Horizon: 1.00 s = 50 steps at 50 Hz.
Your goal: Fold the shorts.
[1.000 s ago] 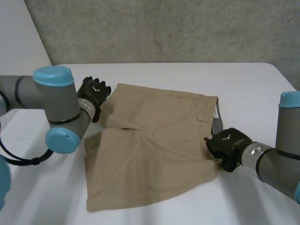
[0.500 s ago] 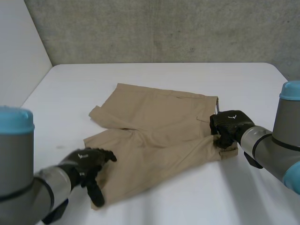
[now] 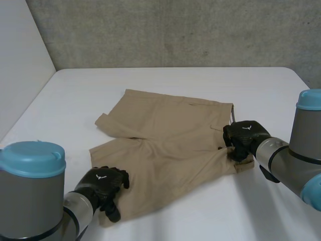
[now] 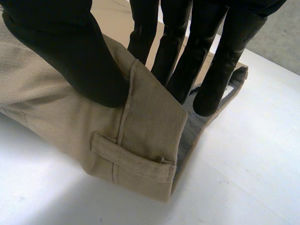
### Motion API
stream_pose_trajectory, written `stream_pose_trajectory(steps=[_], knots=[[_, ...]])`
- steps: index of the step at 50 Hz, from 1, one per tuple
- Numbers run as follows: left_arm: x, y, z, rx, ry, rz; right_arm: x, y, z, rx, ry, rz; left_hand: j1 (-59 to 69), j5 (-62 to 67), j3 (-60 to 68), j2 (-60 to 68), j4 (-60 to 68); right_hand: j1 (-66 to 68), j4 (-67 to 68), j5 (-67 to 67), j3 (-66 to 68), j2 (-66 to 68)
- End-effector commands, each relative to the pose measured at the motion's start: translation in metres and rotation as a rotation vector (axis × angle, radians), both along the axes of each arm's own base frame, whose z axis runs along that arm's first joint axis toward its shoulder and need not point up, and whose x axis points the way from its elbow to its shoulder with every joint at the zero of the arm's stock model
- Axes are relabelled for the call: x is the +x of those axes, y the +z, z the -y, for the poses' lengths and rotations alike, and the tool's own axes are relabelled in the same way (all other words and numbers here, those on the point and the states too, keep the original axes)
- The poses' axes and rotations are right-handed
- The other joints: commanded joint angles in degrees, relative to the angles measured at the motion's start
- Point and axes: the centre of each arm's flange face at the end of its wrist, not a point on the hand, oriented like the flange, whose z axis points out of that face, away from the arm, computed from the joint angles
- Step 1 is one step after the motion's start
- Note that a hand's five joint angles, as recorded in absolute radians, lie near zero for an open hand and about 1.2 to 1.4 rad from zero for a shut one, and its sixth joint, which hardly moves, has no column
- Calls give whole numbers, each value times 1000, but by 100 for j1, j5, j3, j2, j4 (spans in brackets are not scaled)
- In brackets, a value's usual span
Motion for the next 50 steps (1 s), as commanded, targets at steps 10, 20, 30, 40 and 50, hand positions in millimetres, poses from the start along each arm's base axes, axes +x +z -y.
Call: stream_pose_trajectory(steps=[10,20,30,40,50], knots=[[-7,4,-5,-60,0,12,-3,5,3,-18,-22,-5,5000,5007,5018,5017,5008,2415,1164,1446,1185,1233],[2,75,-14,-282,-25,-37,-10,32,-28,-68,103,-184,5000,5007,5018,5017,5008,2415,1164,1446,1185,1233],[30,93,-57,-255,-191,231,-31,60,-77,-81,247,-423,5000,5007,5018,5017,5008,2415,1164,1446,1185,1233],[37,102,-78,-163,-288,218,-53,68,-95,-32,304,-539,5000,5007,5018,5017,5008,2415,1164,1446,1185,1233],[4,85,33,-371,-153,166,-34,47,-41,-76,236,-376,5000,5007,5018,5017,5008,2415,1164,1446,1185,1233]])
